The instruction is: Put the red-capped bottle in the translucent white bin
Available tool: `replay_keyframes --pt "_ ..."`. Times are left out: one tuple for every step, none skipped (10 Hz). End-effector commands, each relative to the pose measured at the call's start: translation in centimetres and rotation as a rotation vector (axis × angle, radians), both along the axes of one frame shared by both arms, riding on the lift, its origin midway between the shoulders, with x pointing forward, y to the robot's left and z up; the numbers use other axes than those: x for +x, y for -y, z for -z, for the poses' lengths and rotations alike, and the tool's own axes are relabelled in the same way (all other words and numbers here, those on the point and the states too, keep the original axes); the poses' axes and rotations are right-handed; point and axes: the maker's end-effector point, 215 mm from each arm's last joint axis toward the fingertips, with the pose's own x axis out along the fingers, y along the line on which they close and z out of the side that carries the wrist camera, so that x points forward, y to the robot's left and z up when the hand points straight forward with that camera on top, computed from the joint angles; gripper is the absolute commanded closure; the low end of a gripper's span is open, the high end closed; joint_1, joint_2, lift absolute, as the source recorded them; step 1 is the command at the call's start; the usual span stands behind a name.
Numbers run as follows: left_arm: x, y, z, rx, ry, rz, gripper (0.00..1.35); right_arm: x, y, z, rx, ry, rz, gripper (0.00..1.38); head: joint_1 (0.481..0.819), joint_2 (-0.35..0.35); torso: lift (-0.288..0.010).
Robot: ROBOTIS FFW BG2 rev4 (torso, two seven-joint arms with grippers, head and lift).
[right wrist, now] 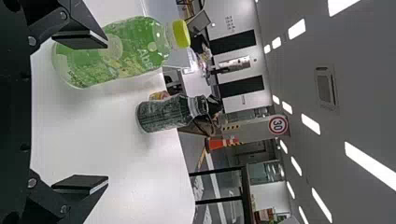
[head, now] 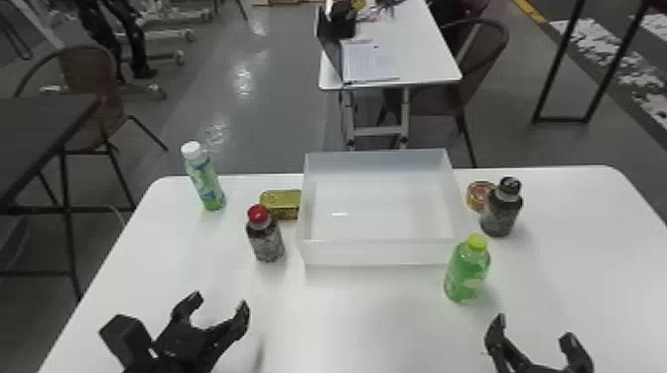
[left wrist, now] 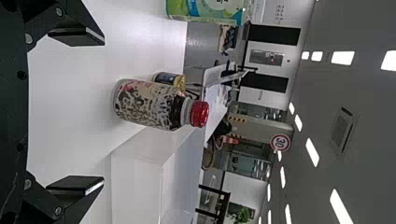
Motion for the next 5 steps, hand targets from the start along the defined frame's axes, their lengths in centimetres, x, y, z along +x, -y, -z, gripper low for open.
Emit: replay_keyframes --pt "2.2 -0.1 0.2 -0.008 -0.009 0.037 0.24 0.1 0.0 0.0 0.0 0.001 0.0 0.25 0.695 0.122 -0.077" --pt "3.2 -0.3 0.2 0.007 -0.014 0.07 0.24 0.2 -0.1 -0.1 0.0 0.002 -0.001 0.25 0.695 0.119 -0.077" --pt "4.2 -0.7 0.2 0.031 -0.028 0.078 0.24 0.2 -0.1 0.0 0.0 0.001 -0.003 0.25 0.695 0.116 -0.077" --pt "4.7 -1.5 0.4 0.045 -0.037 0.071 0.24 0.2 -0.2 0.0 0.002 0.001 -0.004 0.25 0.695 0.121 -0.077" --pt "5.3 -2.3 0.5 0.078 -0.051 0.065 0.24 0.2 -0.3 -0.1 0.002 0.003 -0.005 0.25 0.695 0.125 -0.077"
